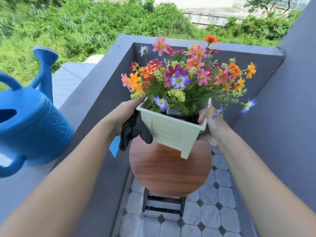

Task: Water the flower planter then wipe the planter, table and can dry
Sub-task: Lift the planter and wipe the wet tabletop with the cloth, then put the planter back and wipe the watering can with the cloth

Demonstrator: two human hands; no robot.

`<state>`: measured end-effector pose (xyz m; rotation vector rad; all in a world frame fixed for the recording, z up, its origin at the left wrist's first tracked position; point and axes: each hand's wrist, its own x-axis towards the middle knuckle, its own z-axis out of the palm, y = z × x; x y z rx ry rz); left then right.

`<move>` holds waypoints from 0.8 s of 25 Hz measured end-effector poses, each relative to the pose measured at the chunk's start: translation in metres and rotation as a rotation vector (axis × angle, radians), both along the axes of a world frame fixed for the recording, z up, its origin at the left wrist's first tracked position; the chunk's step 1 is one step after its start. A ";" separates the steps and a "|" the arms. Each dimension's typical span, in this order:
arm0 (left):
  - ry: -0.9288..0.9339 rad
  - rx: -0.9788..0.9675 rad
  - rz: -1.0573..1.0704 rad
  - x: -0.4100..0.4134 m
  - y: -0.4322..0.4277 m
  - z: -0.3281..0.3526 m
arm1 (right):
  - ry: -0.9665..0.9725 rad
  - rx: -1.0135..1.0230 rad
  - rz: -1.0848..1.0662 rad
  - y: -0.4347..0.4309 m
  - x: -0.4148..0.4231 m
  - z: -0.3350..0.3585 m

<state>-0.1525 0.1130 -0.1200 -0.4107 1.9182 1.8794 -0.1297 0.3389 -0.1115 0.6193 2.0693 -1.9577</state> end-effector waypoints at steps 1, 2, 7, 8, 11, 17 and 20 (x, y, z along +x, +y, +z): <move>0.016 0.025 0.003 0.002 -0.004 -0.005 | 0.006 -0.004 0.009 -0.003 0.001 -0.003; 0.039 0.047 0.014 0.004 -0.008 -0.012 | 0.015 0.004 0.024 -0.005 0.003 -0.007; 0.183 0.147 0.091 0.026 -0.012 -0.042 | 0.079 0.105 0.100 -0.005 0.013 -0.032; 0.213 0.172 0.092 0.030 -0.012 -0.049 | 0.097 0.124 0.108 -0.004 0.015 -0.038; 0.290 0.190 0.061 0.043 -0.009 -0.071 | 0.138 0.141 0.118 0.003 0.022 -0.057; 0.366 0.190 0.073 0.053 0.000 -0.084 | 0.242 0.029 0.148 0.017 0.031 -0.081; 0.403 0.179 0.078 0.053 0.002 -0.087 | 0.273 0.014 0.177 0.029 0.026 -0.089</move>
